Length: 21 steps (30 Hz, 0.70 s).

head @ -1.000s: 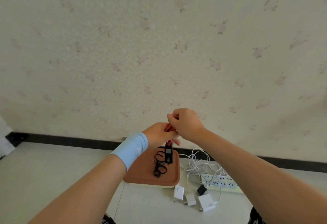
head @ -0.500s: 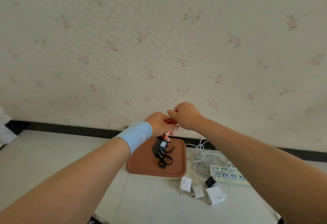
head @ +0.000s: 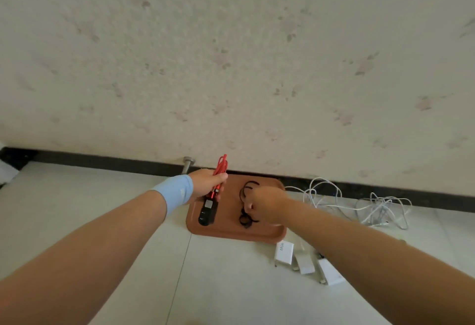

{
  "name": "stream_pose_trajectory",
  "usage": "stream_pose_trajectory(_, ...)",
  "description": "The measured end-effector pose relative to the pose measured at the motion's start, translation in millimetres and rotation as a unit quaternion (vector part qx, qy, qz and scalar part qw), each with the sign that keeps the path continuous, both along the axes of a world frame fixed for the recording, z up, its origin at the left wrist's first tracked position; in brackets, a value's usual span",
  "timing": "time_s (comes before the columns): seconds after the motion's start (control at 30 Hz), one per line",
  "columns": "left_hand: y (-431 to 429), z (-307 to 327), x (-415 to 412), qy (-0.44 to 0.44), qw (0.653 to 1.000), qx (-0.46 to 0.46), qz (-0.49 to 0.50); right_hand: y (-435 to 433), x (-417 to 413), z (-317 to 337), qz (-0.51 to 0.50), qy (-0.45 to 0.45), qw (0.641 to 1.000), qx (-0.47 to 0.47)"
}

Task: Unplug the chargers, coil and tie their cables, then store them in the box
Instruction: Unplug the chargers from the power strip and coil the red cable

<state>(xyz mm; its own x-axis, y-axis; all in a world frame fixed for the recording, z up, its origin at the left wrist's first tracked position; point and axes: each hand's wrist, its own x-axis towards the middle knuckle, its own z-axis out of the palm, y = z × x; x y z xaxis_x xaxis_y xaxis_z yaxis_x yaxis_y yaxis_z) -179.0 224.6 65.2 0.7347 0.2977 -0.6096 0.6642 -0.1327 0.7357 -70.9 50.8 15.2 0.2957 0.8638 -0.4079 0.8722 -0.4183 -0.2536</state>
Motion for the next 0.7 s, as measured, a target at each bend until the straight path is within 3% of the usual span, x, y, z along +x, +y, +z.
stream_pose_trajectory(0.07,-0.4,-11.3,-0.8,0.007,0.996,-0.078,0.045,0.9,-8.3,-18.6,0.057,-0.051,0.997,-0.027)
stream_pose_trajectory(0.17,-1.3,-27.8,-2.0,0.028,0.991,-0.123,0.053,0.2,-19.0,-42.8,0.095,-0.119,0.986,-0.065)
stream_pose_trajectory(0.37,-2.5,-48.1,-6.0,0.065,0.983,-0.163,0.048,6.7,-29.6,-65.2,0.037,-0.089,0.991,-0.093)
stream_pose_trajectory(0.5,2.5,-53.0,-3.9,0.034,0.995,-0.078,0.043,13.9,-18.1,-57.2,-0.107,0.065,0.992,-0.028)
stream_pose_trajectory(0.6,7.8,-54.0,-1.9,0.018,0.999,0.027,0.010,23.7,-4.0,-39.7,-0.234,0.246,0.940,0.036)
stream_pose_trajectory(0.7,8.5,-51.3,3.5,0.003,0.998,0.064,-0.011,27.9,6.6,-20.3,-0.312,0.377,0.871,0.037)
